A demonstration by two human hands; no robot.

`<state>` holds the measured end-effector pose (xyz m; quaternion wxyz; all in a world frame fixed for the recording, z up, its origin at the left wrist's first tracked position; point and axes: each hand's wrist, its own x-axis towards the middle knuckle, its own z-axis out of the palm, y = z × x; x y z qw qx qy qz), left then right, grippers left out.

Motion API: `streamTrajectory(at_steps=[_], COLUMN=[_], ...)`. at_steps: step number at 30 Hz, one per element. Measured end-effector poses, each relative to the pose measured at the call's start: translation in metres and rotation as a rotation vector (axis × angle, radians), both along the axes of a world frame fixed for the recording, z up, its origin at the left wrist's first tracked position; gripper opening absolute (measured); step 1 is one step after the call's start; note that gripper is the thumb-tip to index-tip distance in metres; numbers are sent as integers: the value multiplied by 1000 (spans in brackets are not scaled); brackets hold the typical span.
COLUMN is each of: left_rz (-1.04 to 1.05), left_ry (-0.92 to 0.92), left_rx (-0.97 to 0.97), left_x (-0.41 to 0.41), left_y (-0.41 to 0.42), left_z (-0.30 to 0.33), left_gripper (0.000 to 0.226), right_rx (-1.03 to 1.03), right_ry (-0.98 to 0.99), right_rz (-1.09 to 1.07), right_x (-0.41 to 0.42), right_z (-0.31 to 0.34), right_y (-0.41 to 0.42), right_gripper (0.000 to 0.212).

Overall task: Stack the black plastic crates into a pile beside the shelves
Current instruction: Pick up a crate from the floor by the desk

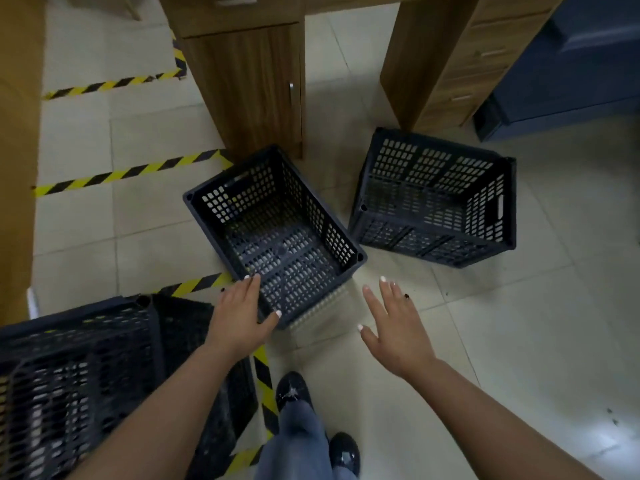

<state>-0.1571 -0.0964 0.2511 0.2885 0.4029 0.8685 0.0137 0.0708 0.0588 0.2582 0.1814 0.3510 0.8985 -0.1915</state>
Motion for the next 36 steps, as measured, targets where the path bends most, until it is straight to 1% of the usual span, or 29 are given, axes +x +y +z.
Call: streamTrajectory(at_steps=[2,5,6,8,9,14,17,22,25,27,31,36], left_rz=[11,41,46,42,36,16,0,-9,-32,-50,-60,-63], left_ry=[-21,-43,-51,-53,-49,-41,-44,-38,-24,-7,18,32], left_rx=[-14,-19,-16,-19,-24,-40,-56,-91,-84,-76,-56,-99], left_x=[-7,-18,-21,-24,-26,-30,-23,-4,9,15,26,47], left_y=[9,22,25,28,29,26,24,26,31,37,46,57], left_z=[-20,-53,-65,-88,-99,-150,-170,-185,-189,-190,-186,-176], left_gripper=[85,85,85,86,86,90,93,104,101,99,101,103], right_rx=[-27,-95,-111,-130,-140,-166,-189,-112,-106,-116,-142,-116], right_ry=[-45,-115,-142,-195,-213,-334,-392,-376,-418,-419,-385,-410], right_rz=[35,84,113,178,206,316,305,383,435,427,397,339], right_x=[-14,-39,-47,-64,-71,-103,-95,-82,-91,-89,-66,-5], right_z=[-22,-67,-82,-112,-127,-197,-224,-234,-235,-237,-236,-235], right_y=[3,4,4,4,4,10,14,28,33,33,46,75], right_gripper=[74,87,85,71,69,71,71,75,73,72,69,70])
